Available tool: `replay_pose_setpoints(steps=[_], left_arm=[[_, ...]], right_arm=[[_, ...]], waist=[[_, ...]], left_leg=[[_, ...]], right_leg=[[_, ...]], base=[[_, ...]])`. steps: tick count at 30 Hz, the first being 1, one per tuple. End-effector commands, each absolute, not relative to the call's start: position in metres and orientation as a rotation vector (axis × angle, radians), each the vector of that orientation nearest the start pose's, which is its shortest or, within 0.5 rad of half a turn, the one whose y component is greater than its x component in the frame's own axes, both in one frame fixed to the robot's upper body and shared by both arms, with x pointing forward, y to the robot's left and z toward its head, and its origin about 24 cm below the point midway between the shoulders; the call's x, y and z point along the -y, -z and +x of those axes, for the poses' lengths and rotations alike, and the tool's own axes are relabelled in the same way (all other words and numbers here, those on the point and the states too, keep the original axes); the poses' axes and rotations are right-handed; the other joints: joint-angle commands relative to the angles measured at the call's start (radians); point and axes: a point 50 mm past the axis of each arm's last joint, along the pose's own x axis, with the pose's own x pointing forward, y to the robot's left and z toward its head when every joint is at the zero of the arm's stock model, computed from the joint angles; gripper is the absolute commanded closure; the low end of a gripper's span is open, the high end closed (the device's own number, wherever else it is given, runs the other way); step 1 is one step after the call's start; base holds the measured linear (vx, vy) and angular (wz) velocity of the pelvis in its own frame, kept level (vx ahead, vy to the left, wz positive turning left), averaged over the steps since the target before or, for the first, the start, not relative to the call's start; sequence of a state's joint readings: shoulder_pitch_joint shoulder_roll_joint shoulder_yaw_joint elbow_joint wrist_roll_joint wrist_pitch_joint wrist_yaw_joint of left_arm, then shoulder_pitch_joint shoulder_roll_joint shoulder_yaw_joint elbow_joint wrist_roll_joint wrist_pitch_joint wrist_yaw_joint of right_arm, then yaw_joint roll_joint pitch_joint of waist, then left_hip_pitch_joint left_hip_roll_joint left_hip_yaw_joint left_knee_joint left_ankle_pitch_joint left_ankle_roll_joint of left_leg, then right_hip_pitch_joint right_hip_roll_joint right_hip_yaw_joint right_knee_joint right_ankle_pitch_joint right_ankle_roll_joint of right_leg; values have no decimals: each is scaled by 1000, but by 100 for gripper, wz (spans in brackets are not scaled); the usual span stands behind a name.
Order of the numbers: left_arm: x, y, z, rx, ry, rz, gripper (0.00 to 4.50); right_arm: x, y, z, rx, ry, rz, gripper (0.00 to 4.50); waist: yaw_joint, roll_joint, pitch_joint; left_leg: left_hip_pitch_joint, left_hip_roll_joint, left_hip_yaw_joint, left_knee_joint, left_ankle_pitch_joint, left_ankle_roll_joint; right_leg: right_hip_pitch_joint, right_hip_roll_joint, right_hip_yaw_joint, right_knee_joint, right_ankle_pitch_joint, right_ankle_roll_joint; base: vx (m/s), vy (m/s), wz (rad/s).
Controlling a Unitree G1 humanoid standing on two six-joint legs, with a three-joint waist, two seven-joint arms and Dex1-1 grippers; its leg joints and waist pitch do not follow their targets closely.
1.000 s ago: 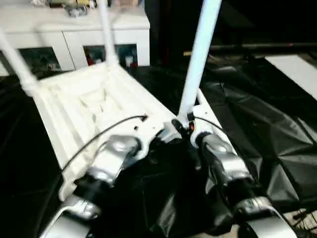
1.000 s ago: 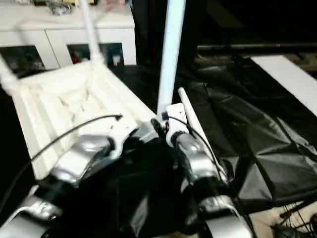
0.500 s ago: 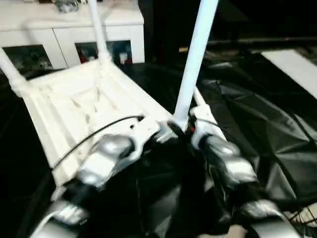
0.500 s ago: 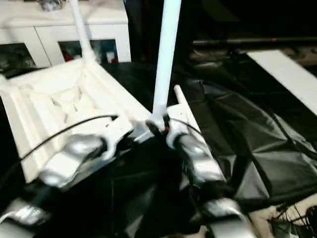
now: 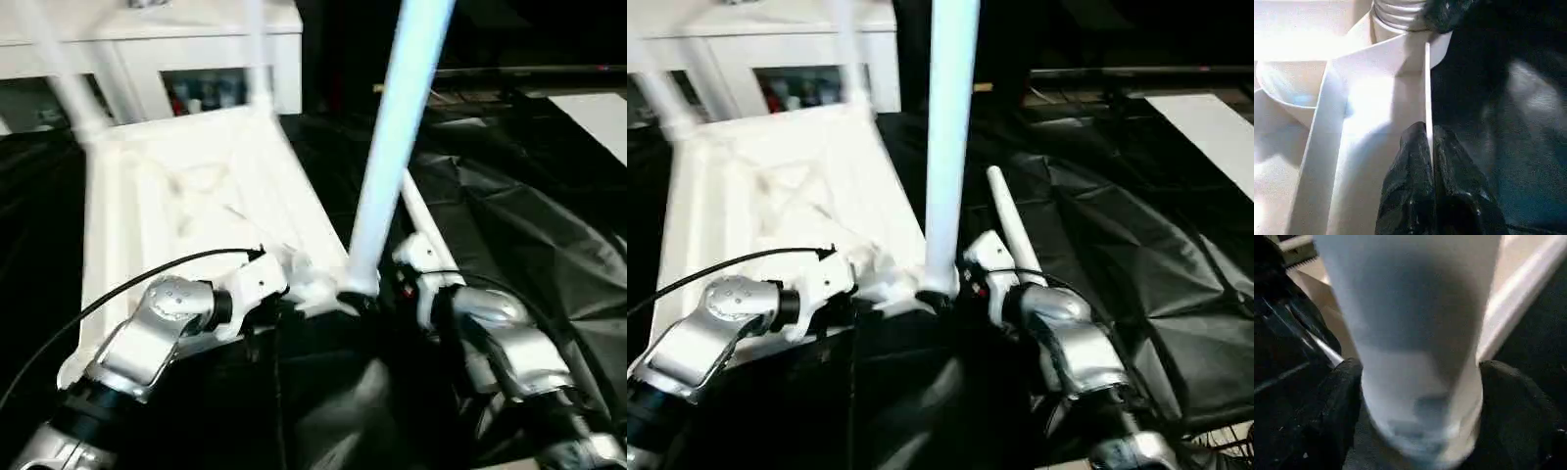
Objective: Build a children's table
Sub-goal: Rotate leg to tighten
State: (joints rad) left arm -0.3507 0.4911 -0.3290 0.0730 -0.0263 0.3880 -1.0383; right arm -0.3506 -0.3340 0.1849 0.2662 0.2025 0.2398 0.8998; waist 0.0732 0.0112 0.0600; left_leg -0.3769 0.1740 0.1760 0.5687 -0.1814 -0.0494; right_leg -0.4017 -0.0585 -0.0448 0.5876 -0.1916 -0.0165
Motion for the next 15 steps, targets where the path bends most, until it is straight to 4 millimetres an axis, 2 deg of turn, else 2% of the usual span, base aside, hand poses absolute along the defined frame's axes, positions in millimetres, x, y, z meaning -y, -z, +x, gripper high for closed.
replay_pose_setpoints(steps=[1,3,6,7,11,12,15], left_arm=[[-131,-59,268,-462,1275,417,450],[-131,-59,268,-463,1277,416,450],[-132,-59,267,-463,1278,417,450],[-132,-59,267,-464,1279,417,450],[-133,-58,266,-465,1275,421,450],[-133,-58,266,-465,1274,421,450],[-133,-58,267,-465,1270,419,450]], right_arm=[[132,-54,289,-270,-1079,-114,64],[132,-54,288,-267,-1085,-116,64],[131,-54,288,-266,-1094,-116,64],[130,-52,287,-276,-1105,-122,64],[131,-48,285,-296,-1117,-146,64],[131,-48,285,-297,-1117,-147,64],[131,-47,284,-304,-1118,-160,64]], waist=[[-2,5,-52],[-1,4,-51],[0,1,-54],[0,-1,-55],[1,0,-61],[2,-4,-62],[3,-3,-63]], left_leg=[[21,61,-15,-65,-190,55],[21,59,-14,-64,-208,37],[19,56,-14,-62,-198,34],[18,56,-14,-61,-183,36],[16,54,-14,-55,-130,55],[15,54,-14,-53,-116,62],[15,52,-13,-50,-104,74]], right_leg=[[50,-78,44,-56,-118,-242],[47,-79,48,-59,-155,-228],[49,-80,49,-58,-163,-218],[50,-79,49,-56,-150,-216],[53,-77,47,-46,-69,-228],[55,-77,46,-42,-49,-233],[55,-76,45,-41,-35,-240]], base=[[0,0,0],[0,0,0],[0,0,0],[0,0,0],[0,0,0],[0,0,0],[0,0,0]])
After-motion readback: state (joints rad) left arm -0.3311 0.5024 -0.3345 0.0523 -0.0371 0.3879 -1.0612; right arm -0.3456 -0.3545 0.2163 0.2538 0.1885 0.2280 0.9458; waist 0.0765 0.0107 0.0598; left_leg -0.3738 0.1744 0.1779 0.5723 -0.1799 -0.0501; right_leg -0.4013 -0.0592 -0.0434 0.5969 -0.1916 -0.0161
